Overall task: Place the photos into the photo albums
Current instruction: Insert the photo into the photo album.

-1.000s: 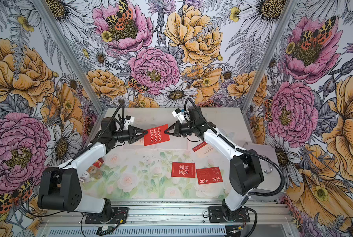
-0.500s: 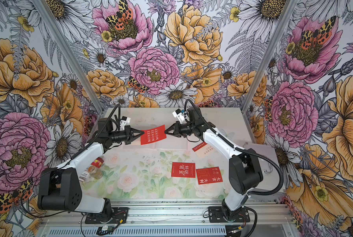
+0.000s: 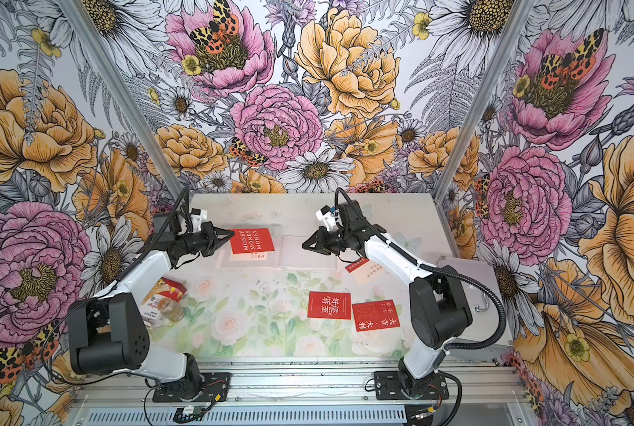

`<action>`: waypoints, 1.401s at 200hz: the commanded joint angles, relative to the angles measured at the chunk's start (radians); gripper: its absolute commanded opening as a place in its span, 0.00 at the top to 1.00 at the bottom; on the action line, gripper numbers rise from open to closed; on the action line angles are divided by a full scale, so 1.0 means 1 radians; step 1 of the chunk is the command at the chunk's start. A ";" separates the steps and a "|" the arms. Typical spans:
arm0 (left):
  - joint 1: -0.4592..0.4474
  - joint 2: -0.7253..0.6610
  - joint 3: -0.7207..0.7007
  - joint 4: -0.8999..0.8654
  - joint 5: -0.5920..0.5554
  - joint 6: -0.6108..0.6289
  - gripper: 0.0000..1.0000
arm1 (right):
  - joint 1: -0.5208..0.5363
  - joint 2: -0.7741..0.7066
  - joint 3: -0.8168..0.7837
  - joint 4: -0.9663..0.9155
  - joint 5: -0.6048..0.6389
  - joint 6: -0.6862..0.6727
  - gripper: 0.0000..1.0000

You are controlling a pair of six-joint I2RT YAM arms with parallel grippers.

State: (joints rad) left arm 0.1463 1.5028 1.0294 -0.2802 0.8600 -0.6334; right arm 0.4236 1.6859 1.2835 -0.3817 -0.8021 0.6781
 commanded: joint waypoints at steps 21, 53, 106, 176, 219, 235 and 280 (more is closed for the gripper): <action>-0.011 0.098 0.109 -0.064 -0.124 0.089 1.00 | -0.009 -0.003 -0.022 -0.054 0.049 -0.058 0.83; -0.039 0.170 0.187 -0.145 -0.212 0.149 1.00 | -0.016 -0.037 -0.072 -0.059 0.060 -0.066 0.83; -0.114 0.253 0.271 -0.146 -0.204 0.160 1.00 | -0.023 -0.038 -0.089 -0.069 0.063 -0.074 0.83; -0.137 0.344 0.338 -0.183 -0.252 0.222 1.00 | -0.031 -0.048 -0.070 -0.103 0.060 -0.095 0.83; -0.163 0.359 0.342 -0.187 -0.256 0.248 1.00 | -0.036 -0.039 -0.067 -0.108 0.052 -0.101 0.83; -0.172 0.374 0.345 -0.189 -0.255 0.252 1.00 | -0.037 -0.043 -0.065 -0.120 0.047 -0.107 0.83; -0.183 0.375 0.358 -0.198 -0.250 0.243 1.00 | -0.050 -0.057 -0.067 -0.154 0.051 -0.130 0.82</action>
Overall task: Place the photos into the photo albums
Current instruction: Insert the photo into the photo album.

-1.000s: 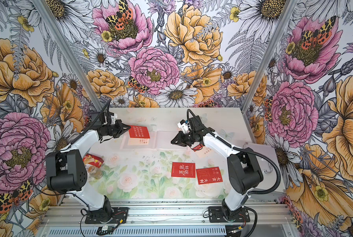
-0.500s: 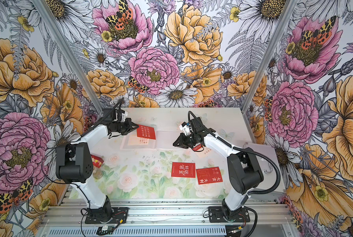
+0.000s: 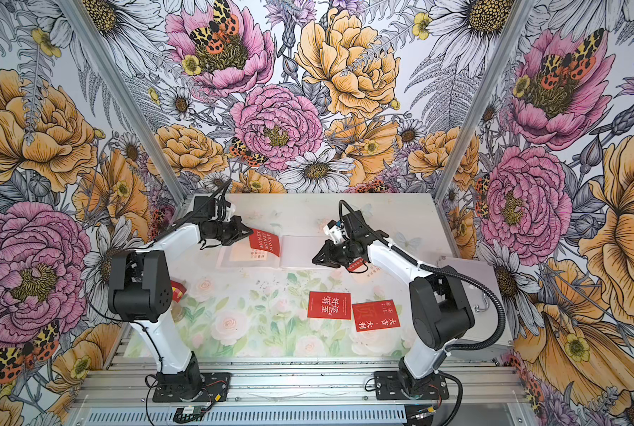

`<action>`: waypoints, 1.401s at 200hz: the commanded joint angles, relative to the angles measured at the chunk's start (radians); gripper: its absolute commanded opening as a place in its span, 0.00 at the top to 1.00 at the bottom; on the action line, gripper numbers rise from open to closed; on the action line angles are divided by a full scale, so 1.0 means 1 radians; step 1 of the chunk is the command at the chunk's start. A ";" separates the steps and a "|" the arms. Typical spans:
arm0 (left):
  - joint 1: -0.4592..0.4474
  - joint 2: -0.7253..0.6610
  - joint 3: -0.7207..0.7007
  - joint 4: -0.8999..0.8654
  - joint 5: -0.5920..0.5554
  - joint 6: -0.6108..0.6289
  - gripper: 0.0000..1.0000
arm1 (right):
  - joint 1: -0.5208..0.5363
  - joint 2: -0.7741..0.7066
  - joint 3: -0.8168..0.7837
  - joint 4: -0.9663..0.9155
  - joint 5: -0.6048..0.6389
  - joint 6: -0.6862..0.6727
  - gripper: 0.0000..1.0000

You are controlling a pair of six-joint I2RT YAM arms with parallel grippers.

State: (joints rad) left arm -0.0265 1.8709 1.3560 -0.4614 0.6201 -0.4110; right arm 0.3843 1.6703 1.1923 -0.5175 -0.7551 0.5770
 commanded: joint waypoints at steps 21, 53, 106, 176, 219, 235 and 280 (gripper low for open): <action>-0.003 -0.011 0.047 -0.026 -0.009 0.018 1.00 | -0.011 -0.040 0.022 -0.018 0.006 -0.030 0.82; 0.004 -0.042 0.069 -0.043 -0.013 0.022 1.00 | -0.012 -0.034 0.024 -0.018 0.006 -0.029 0.82; 0.017 -0.033 0.056 -0.043 -0.019 0.032 1.00 | -0.011 -0.031 0.024 -0.019 0.003 -0.029 0.82; -0.007 0.001 0.047 -0.044 -0.045 0.046 1.00 | -0.012 -0.036 0.015 -0.018 0.002 -0.031 0.82; -0.024 0.001 0.034 -0.043 -0.044 0.043 1.00 | -0.013 -0.036 0.013 -0.017 0.004 -0.032 0.82; -0.027 -0.004 0.035 -0.044 -0.038 0.036 1.00 | -0.012 -0.038 0.012 -0.018 0.002 -0.032 0.82; -0.022 -0.041 0.061 -0.044 -0.022 0.010 1.00 | -0.012 -0.045 0.006 -0.017 0.006 -0.033 0.82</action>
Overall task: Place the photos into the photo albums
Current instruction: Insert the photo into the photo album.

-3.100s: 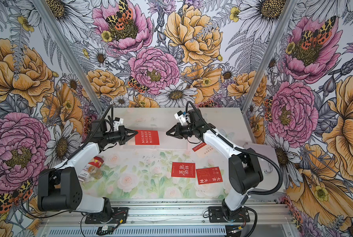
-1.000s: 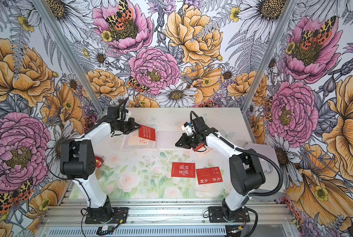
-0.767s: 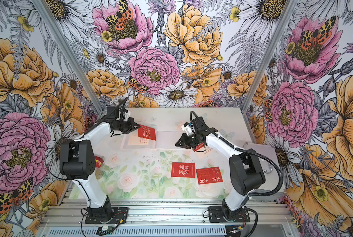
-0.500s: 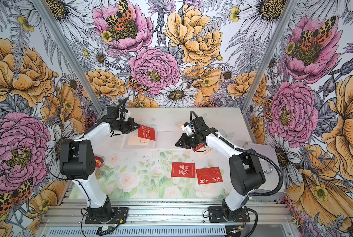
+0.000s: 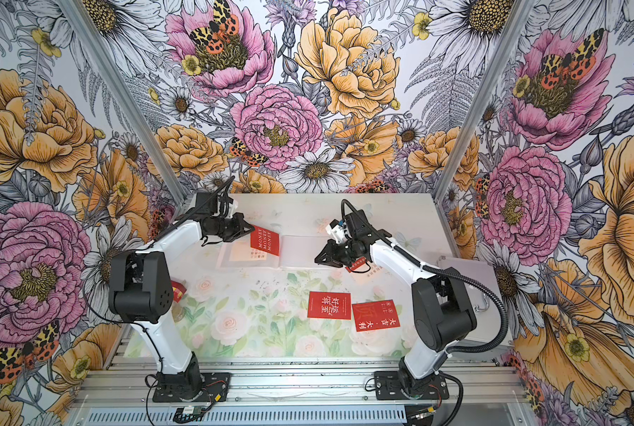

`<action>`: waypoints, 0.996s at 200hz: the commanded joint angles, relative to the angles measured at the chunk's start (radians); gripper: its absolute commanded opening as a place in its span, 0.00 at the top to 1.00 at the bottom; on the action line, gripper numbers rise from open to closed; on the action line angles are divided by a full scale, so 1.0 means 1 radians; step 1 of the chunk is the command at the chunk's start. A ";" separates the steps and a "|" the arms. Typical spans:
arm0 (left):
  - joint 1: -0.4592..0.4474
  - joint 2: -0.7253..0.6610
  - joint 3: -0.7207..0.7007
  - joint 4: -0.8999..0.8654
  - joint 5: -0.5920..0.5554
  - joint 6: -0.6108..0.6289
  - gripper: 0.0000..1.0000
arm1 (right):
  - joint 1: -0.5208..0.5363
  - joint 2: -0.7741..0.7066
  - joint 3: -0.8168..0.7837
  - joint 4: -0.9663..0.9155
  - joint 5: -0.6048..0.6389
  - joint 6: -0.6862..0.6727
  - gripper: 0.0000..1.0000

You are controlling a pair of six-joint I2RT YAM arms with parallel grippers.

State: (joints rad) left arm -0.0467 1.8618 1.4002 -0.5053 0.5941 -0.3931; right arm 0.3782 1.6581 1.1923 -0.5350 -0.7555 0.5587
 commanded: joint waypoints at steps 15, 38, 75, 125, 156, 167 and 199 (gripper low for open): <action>0.001 -0.033 0.026 0.000 0.007 -0.012 1.00 | -0.005 -0.034 0.004 0.001 0.007 -0.014 0.82; 0.004 -0.033 0.026 0.000 0.005 -0.013 1.00 | -0.005 -0.034 0.000 0.001 0.008 -0.014 0.82; 0.005 -0.032 0.033 0.000 0.034 -0.016 1.00 | -0.006 -0.040 -0.005 -0.001 0.007 -0.013 0.82; 0.026 -0.077 0.063 0.002 0.093 -0.034 1.00 | -0.005 -0.046 -0.009 0.001 0.008 -0.011 0.82; 0.049 -0.064 0.055 0.000 0.109 -0.028 1.00 | -0.005 -0.046 -0.015 0.001 0.007 -0.014 0.82; 0.055 -0.056 0.042 0.000 0.107 -0.023 1.00 | -0.005 -0.049 -0.018 0.001 0.008 -0.014 0.82; 0.061 -0.002 0.028 0.002 0.119 -0.008 1.00 | -0.005 -0.048 -0.019 0.001 0.007 -0.015 0.82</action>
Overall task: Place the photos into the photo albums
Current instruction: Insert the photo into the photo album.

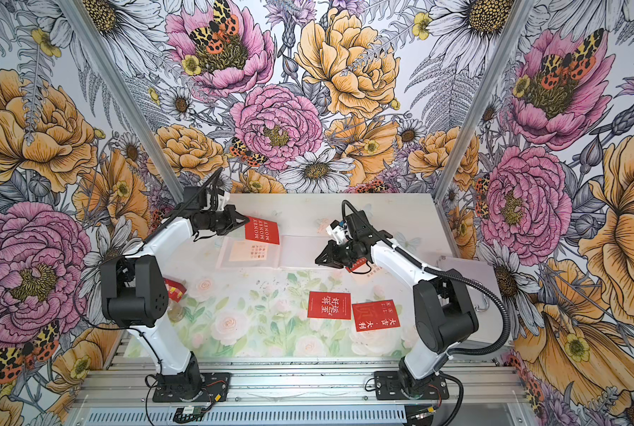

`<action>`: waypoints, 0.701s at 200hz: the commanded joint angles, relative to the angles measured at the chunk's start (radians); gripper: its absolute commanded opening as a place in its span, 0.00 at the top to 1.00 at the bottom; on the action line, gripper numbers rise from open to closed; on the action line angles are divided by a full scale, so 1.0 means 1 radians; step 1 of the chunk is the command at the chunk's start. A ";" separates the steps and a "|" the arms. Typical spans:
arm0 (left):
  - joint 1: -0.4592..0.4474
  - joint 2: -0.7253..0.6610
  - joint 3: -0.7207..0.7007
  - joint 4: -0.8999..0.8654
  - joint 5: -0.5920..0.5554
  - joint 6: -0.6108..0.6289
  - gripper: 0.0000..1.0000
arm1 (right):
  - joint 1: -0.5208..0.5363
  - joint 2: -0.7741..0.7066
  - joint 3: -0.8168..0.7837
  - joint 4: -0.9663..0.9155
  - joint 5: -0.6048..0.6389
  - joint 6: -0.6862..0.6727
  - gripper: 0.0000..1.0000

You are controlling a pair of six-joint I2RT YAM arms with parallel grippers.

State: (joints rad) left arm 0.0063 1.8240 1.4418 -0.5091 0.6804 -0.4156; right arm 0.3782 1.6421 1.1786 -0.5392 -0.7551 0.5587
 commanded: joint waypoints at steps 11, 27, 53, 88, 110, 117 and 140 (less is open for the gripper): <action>0.008 0.047 -0.012 0.005 0.033 0.018 1.00 | -0.005 -0.031 -0.005 0.004 0.006 -0.016 0.82; 0.004 0.062 -0.009 0.006 0.032 0.019 1.00 | -0.005 -0.034 -0.005 0.004 0.005 -0.018 0.82; 0.000 0.077 -0.008 0.005 0.029 0.025 1.00 | -0.005 -0.037 -0.009 0.004 0.005 -0.017 0.82; -0.002 0.090 -0.006 0.005 0.020 0.033 1.00 | -0.005 -0.042 -0.014 0.004 0.003 -0.018 0.82; -0.006 0.098 -0.008 0.005 0.012 0.043 1.00 | -0.005 -0.044 -0.015 0.004 0.002 -0.018 0.82; -0.007 0.101 -0.008 0.006 0.010 0.050 1.00 | -0.004 -0.046 -0.014 0.004 0.001 -0.018 0.82; -0.012 0.108 -0.009 0.005 0.005 0.055 1.00 | -0.005 -0.049 -0.015 0.004 -0.004 -0.020 0.82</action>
State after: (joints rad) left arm 0.0040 1.9141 1.4418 -0.5098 0.6853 -0.3927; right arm 0.3782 1.6310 1.1667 -0.5419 -0.7559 0.5579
